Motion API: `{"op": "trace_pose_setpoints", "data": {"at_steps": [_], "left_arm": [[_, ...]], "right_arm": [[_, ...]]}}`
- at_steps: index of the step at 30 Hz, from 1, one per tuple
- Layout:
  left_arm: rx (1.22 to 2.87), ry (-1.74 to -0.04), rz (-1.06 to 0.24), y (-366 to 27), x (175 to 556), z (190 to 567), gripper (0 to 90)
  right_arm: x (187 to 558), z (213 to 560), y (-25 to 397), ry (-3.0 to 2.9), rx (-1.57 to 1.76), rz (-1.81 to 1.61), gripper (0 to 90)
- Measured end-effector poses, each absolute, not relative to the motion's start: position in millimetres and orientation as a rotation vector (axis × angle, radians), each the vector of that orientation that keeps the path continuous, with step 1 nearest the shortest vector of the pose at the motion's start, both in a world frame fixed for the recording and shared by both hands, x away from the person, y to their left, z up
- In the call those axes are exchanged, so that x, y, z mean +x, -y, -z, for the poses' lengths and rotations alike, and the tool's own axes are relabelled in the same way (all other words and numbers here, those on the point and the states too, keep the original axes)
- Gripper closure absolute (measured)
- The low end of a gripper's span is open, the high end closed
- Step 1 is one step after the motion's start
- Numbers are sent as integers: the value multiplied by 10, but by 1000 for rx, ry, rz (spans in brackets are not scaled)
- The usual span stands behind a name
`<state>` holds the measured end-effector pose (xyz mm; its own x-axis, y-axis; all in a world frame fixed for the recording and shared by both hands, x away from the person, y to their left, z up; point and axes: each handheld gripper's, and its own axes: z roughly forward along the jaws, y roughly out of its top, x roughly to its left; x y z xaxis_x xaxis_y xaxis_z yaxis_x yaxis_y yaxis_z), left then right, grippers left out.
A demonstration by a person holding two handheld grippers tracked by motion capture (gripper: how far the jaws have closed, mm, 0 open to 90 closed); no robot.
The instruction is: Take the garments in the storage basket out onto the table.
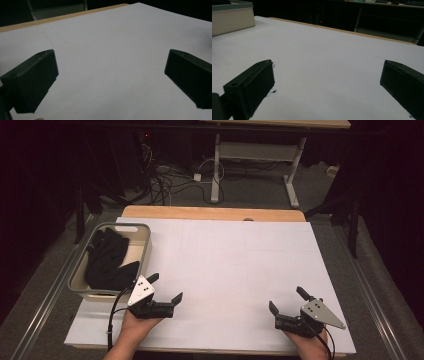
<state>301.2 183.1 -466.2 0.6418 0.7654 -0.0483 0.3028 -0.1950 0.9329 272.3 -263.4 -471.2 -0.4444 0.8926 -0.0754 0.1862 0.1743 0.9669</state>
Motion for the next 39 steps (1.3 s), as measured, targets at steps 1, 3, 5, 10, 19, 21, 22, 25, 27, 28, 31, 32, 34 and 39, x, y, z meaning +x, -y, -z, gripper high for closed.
{"op": "trace_pose_setpoints", "data": {"at_steps": [1,3,5,10,19,21,22,25,27,28,31,32,34,39], "left_arm": [[1772,-866,-524,-1834,3016,4666,0],[1777,-874,-529,-1843,3018,4674,0],[1783,-873,-531,-1849,3020,4683,0],[1784,-873,-521,-1852,2994,4677,0],[1800,-880,-511,-1851,2982,4684,0],[1801,-880,-513,-1855,2979,4682,0],[1802,-882,-513,-1858,2979,4681,0],[1799,-883,-512,-1867,2977,4675,0],[1804,-884,-511,-1870,2977,4660,0],[1815,-885,-514,-1866,2974,4640,0],[1821,-862,-539,-1850,2937,4565,0],[1818,-860,-530,-1850,2931,4546,0],[1814,-861,-516,-1856,2922,4518,0],[1815,-871,-506,-1891,2921,4483,0]], "right_arm": [[2735,4711,2637,-1769,1019,-1322,2],[2747,4711,2634,-1777,1024,-1324,2],[2760,4712,2625,-1784,1021,-1319,2],[2782,4705,2622,-1782,1013,-1329,2],[2795,4704,2633,-1780,1014,-1329,2],[2794,4699,2630,-1777,1015,-1329,2],[2795,4698,2627,-1775,1015,-1331,2],[2800,4702,2619,-1777,1014,-1331,2],[2801,4705,2616,-1780,1012,-1328,2],[2799,4706,2614,-1778,1011,-1325,2],[2793,4706,2611,-1775,1008,-1330,2],[2793,4706,2611,-1775,1008,-1330,2],[2788,4705,2606,-1776,1005,-1328,2],[2781,4696,2598,-1775,998,-1327,2]]}}
